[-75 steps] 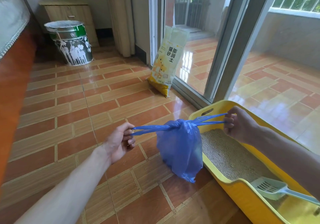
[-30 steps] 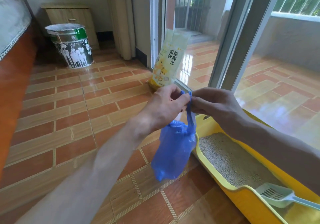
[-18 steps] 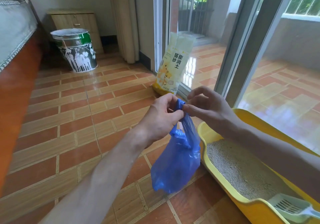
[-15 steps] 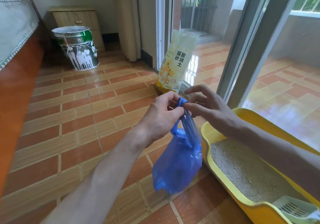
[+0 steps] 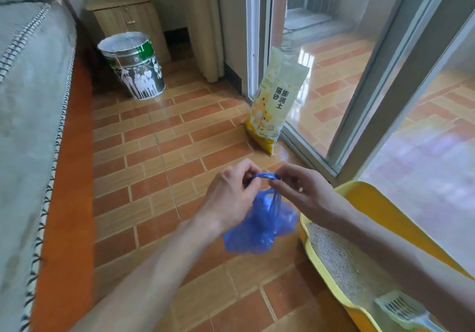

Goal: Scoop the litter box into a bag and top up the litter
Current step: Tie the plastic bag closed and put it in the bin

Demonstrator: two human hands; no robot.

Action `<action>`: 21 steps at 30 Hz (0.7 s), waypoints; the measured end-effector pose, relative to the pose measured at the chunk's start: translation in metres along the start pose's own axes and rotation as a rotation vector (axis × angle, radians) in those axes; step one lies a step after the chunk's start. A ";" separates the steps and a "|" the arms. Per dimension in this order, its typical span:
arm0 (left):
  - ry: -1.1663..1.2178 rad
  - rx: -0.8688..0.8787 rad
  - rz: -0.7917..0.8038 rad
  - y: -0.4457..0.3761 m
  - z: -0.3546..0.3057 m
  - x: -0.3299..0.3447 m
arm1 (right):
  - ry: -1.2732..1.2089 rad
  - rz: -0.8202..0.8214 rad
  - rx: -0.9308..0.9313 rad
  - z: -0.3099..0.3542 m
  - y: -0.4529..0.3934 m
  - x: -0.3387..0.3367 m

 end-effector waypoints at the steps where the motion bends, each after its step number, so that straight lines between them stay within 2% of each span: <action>1: -0.014 -0.011 -0.003 -0.001 -0.014 -0.013 | 0.026 -0.013 0.003 0.018 0.002 -0.013; 4: -0.049 -0.037 0.000 -0.008 -0.057 -0.049 | 0.171 -0.040 0.013 0.080 0.011 -0.054; 7: 0.032 -0.110 -0.052 -0.007 -0.105 -0.097 | 0.192 0.022 0.068 0.149 0.024 -0.092; 10: -0.019 -0.127 -0.028 -0.007 -0.163 -0.154 | 0.312 0.030 0.079 0.221 0.035 -0.141; 15: -0.159 -0.050 0.021 -0.014 -0.276 -0.249 | 0.478 0.073 0.079 0.341 0.038 -0.222; 21: -0.212 -0.052 0.030 -0.001 -0.372 -0.335 | 0.545 0.061 0.062 0.446 0.066 -0.277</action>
Point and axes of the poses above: each hand's wrist, its own y-axis away from the middle knuckle, its own x-axis out of the palm, z = x × y, the point moved 2 cm from there along -y, towards the middle knuckle, and after that the axes turned 9 degrees about x, right-handed, at the moved point
